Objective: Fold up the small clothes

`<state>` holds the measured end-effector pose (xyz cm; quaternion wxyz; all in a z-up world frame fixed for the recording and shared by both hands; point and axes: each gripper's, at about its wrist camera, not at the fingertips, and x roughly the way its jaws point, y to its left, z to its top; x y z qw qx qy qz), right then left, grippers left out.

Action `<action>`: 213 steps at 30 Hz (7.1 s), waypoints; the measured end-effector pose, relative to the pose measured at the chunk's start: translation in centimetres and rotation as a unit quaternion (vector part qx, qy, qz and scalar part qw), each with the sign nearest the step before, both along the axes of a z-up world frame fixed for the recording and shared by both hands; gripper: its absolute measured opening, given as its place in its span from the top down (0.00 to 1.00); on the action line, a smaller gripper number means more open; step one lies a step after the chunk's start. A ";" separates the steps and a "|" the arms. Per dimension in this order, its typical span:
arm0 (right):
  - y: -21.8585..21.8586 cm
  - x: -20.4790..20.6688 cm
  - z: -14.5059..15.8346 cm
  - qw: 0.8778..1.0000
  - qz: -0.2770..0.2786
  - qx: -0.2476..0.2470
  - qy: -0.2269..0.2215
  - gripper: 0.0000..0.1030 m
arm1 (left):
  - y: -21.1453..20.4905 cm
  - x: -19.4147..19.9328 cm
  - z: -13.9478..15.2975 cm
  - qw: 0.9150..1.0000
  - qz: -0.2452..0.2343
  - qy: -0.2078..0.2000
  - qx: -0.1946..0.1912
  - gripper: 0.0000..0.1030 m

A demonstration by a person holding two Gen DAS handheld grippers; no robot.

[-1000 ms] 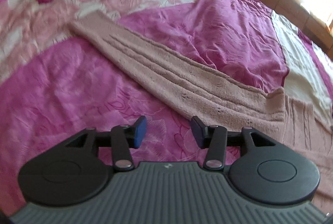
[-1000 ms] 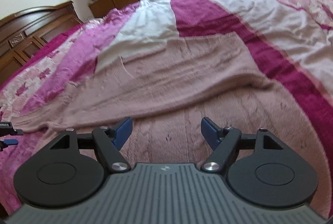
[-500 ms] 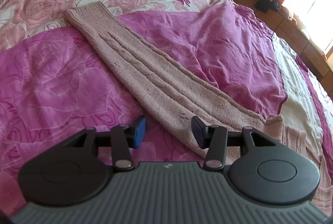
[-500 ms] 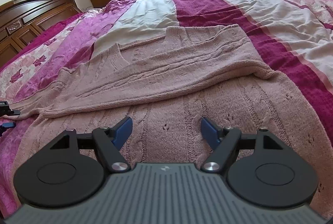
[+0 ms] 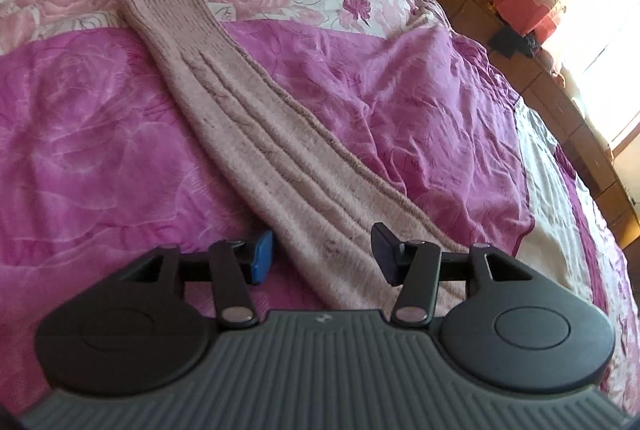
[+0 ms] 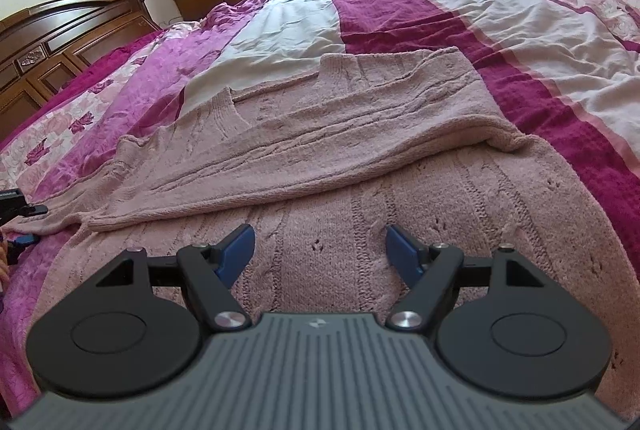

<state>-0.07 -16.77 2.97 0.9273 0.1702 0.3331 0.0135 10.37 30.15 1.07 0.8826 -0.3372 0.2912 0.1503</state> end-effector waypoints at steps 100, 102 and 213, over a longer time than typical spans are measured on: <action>7.8 6.2 6.8 0.982 0.172 -0.004 -0.072 0.24 | -18.1 -6.3 4.1 0.945 -0.244 0.052 0.213 0.57; 9.9 7.4 6.6 0.978 0.195 -0.008 -0.069 0.24 | -17.5 -6.4 4.0 0.946 -0.237 0.056 0.214 0.57; -11.3 9.0 0.4 0.994 -0.085 -0.065 -0.021 0.51 | -21.4 0.0 1.1 0.924 -0.258 0.029 0.282 0.56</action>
